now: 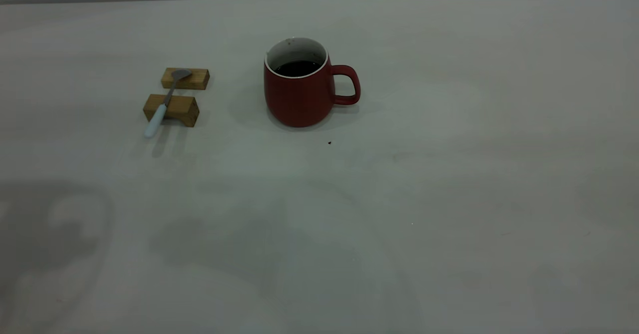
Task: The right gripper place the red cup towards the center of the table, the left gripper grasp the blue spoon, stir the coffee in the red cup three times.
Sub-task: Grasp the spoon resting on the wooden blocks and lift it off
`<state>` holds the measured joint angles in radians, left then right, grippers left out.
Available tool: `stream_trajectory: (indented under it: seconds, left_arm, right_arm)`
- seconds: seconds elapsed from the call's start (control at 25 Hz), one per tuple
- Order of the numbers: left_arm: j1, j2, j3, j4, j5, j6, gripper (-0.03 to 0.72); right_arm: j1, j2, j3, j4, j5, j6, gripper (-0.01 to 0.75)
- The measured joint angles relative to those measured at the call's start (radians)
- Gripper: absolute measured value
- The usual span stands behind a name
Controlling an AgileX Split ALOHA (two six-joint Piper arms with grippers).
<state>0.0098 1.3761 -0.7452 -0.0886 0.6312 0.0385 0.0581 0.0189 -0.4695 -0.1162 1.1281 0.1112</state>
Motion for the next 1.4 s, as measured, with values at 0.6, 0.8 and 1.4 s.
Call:
stream_trajectory:
  seconds: [0.6,0.8,1.4]
  left_arm:
    - [-0.127,0.724,-0.456,-0.004,-0.077,-0.012,0.592]
    - [-0.172,0.848,-0.561,-0.004,-0.078,-0.057,0.592]
    - [-0.172,0.972,-0.618,0.023,-0.129,-0.115,0.591]
  right_arm:
    - [0.000,0.000,0.000,0.000,0.000,0.001,0.574]
    - [0.000,0.000,0.000,0.000,0.000,0.001,0.574]
    - [0.000,0.000,0.000,0.000,0.000,0.001,0.574]
